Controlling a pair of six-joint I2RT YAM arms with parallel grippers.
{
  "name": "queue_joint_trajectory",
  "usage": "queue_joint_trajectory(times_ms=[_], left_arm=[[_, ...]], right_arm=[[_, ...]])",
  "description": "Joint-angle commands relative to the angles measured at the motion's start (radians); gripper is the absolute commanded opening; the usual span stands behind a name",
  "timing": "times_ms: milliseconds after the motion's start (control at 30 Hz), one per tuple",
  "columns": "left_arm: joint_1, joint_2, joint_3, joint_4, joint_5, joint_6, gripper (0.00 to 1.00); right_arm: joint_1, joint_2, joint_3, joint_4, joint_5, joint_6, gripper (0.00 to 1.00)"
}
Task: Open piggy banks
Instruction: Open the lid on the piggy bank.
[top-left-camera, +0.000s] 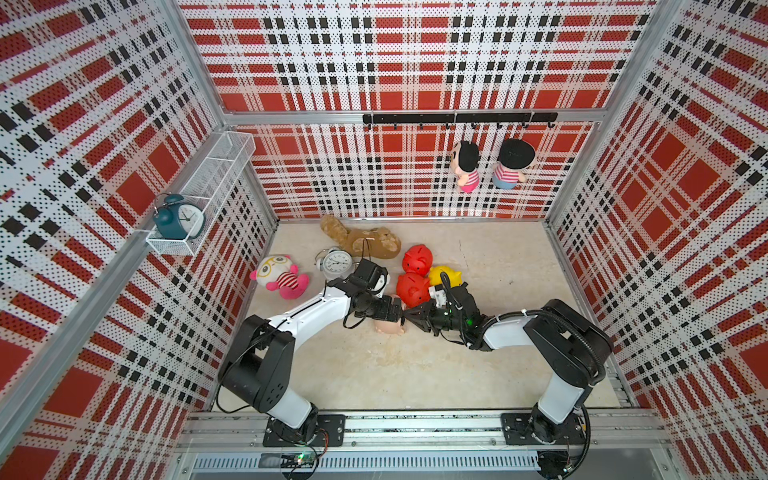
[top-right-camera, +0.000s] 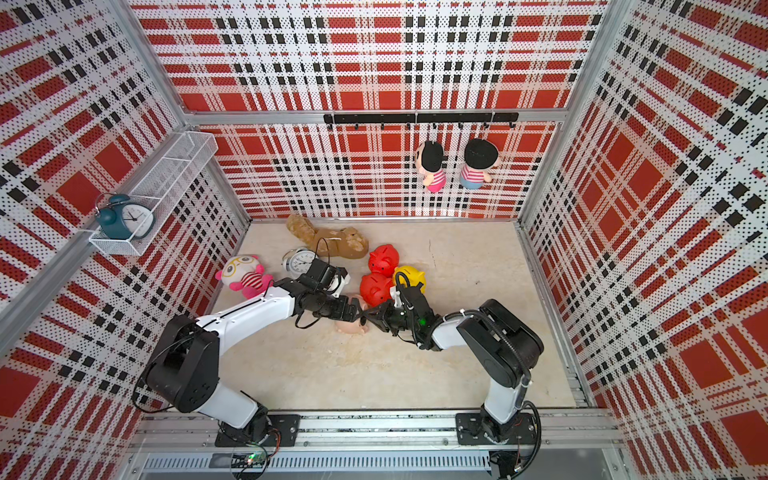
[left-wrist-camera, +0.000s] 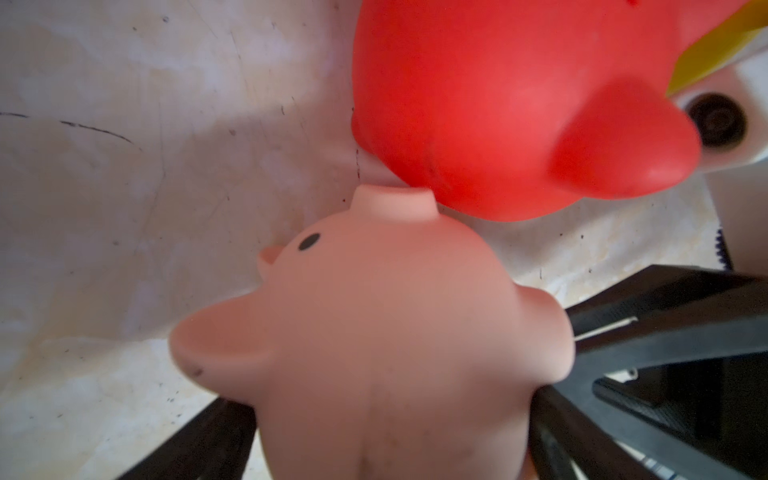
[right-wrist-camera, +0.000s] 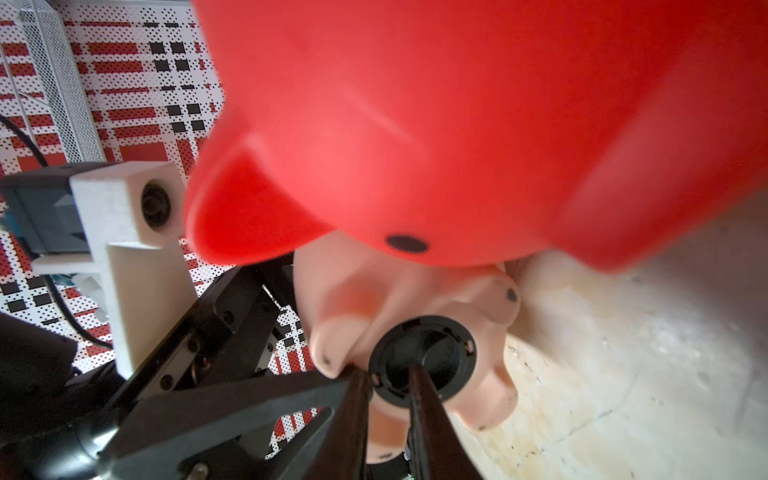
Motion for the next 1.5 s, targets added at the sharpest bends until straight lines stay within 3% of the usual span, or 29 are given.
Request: queue_joint_trajectory(times_ms=[0,367,567,1467], left_arm=[[-0.051,0.010,-0.035,0.002,0.075,-0.005,0.98],[-0.053,0.014,-0.029,0.002,0.080,-0.012,0.98],[-0.053,0.016,-0.035,0.009,0.075,-0.018,0.98],[-0.039,0.013,-0.055,0.048,0.024,-0.036,0.98]], right_arm=[[0.012,0.063,0.006,0.097,0.011,0.086,0.21],[0.019,0.109,0.002,0.214,0.012,0.170,0.22],[0.028,0.130,-0.010,0.338,0.005,0.279,0.20],[0.073,0.097,-0.072,0.312,0.010,0.278,0.16]])
